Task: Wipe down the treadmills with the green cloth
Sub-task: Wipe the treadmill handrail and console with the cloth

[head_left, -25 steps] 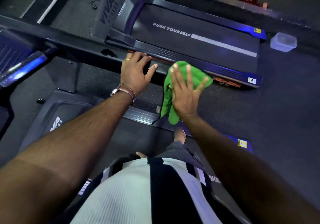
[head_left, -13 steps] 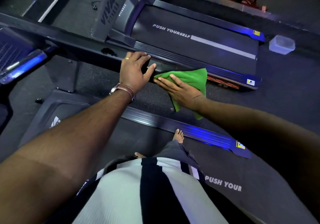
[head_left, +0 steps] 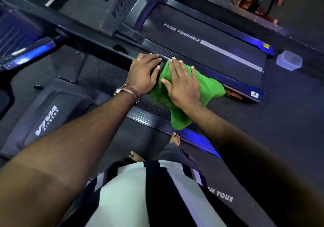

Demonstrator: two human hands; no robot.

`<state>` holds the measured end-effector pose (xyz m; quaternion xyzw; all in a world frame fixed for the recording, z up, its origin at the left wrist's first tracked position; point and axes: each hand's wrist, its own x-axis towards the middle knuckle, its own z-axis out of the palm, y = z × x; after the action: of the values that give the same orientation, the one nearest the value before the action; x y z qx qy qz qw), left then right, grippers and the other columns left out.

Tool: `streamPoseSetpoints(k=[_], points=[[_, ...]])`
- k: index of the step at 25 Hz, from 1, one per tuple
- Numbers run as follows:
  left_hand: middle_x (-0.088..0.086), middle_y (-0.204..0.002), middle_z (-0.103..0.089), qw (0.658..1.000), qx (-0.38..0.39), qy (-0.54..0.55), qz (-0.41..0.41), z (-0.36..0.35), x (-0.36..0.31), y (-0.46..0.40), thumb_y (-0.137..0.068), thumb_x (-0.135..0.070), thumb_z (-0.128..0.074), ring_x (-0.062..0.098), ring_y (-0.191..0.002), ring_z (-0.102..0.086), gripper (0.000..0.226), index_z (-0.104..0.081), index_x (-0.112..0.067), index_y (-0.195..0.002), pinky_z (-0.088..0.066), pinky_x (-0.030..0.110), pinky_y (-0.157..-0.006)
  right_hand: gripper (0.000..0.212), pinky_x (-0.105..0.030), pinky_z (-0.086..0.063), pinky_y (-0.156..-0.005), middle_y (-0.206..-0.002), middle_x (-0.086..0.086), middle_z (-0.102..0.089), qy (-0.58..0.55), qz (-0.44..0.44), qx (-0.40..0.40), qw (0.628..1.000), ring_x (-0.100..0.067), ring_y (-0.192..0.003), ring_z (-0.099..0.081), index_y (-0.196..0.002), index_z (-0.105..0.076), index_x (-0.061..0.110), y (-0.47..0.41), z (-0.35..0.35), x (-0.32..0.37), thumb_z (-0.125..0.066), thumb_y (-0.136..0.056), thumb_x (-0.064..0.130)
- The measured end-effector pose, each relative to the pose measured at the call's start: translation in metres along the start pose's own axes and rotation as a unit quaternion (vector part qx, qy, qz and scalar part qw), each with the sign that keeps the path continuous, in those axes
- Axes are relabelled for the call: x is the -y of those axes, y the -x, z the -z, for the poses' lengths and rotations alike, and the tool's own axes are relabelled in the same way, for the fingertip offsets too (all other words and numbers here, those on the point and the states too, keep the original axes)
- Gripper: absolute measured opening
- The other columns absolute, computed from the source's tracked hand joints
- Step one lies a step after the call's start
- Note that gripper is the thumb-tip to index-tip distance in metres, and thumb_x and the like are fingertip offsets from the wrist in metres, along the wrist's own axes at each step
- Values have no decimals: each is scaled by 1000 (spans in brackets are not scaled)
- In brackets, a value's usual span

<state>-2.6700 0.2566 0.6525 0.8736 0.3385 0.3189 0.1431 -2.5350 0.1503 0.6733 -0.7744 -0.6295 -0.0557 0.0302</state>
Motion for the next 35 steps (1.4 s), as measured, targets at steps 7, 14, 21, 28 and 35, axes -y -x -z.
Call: streamPoseSetpoints(k=[7, 14, 21, 28, 35], points=[[10, -119, -66, 999, -3, -49, -12, 16, 21, -7, -92, -17, -52, 32, -109, -56, 27, -69, -4, -108, -45, 42, -97, 66, -47, -43, -96, -138, -13, -53, -95, 10, 233, 968, -33, -124, -52, -135, -46, 14, -50, 33, -26, -18, -100, 61], [14, -123, -63, 998, 30, -61, -8, 17, 24, -5, -91, -12, -50, 34, -113, -55, 31, -63, 1, -116, -45, 45, -99, 65, -43, -44, -98, -137, -16, -55, -168, 83, 274, 943, -34, -123, -53, -136, -46, 19, -88, 17, -21, -18, -98, 64], [17, -122, -62, 989, -37, -131, 60, 29, 32, -18, -94, -15, -52, 35, -112, -56, 28, -64, 2, -112, -43, 42, -102, 75, -37, -34, -110, -146, -15, -47, -285, 13, 381, 880, -30, -132, -47, -140, -47, 7, -134, 5, 1, -23, -98, 64], [16, -123, -62, 958, -77, -183, 208, 63, 74, -20, -93, -11, -47, 35, -112, -56, 29, -64, 1, -112, -41, 38, -104, 67, -48, -42, -100, -154, -21, -28, -79, 204, 206, 954, -40, -132, -42, -152, -13, 0, -87, 18, 9, -31, -103, 42], [14, -135, -56, 944, -64, -157, 282, 64, 74, -12, -83, 1, -42, 33, -126, -50, 44, -61, 0, -122, -34, 34, -111, 58, -53, -36, -109, -156, -26, -20, -93, 246, 177, 948, -45, -137, -33, -151, -14, -3, -123, -3, 79, -20, -96, 15]])
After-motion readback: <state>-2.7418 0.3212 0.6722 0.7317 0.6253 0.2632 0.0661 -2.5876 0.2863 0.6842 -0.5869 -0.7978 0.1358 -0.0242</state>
